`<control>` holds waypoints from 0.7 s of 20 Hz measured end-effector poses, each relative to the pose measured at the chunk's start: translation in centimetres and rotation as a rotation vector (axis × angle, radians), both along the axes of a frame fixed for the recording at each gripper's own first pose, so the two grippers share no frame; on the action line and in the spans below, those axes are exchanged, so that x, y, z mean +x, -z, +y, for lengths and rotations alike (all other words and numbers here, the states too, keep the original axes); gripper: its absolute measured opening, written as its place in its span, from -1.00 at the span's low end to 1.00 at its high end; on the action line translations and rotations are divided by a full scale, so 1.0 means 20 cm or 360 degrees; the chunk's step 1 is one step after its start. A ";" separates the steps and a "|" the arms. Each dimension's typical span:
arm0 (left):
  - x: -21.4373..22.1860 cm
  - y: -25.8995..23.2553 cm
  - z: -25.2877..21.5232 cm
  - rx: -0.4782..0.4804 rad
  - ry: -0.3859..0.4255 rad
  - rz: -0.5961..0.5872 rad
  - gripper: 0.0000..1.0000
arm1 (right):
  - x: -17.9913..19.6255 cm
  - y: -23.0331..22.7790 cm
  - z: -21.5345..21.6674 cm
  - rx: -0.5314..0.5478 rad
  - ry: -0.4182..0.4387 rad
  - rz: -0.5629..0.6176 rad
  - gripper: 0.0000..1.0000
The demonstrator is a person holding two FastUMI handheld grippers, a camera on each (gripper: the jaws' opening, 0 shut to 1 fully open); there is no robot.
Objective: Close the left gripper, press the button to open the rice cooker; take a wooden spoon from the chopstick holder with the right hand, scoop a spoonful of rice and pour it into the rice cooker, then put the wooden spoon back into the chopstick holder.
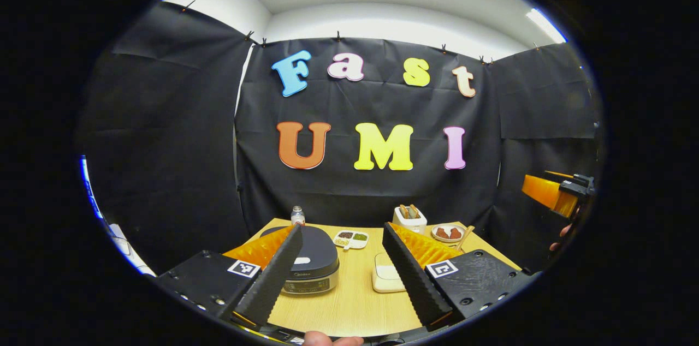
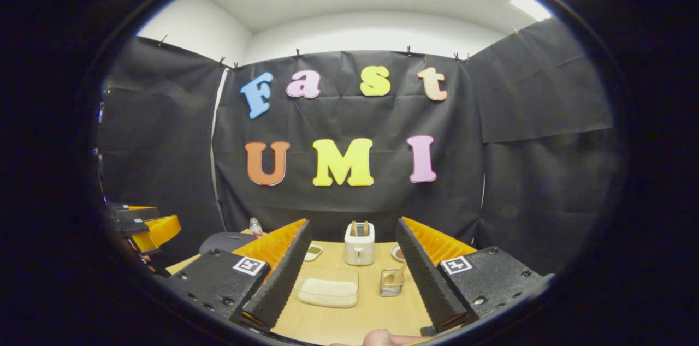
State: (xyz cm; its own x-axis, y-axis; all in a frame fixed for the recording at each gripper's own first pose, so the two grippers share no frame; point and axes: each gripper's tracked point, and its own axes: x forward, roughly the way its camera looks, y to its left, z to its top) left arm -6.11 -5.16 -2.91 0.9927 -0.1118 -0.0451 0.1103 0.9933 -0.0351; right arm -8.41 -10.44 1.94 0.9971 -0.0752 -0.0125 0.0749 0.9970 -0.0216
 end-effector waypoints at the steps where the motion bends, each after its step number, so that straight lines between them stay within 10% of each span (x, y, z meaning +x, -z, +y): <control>1: -0.03 0.00 0.00 -0.0003 -0.0007 -0.0005 0.89 | -0.03 0.01 0.01 0.0002 0.0006 0.0008 1.00; 14: -0.11 -0.03 0.02 0.0066 -0.0054 -0.0063 0.90 | -0.17 0.15 0.06 -0.0003 0.0034 0.0052 1.00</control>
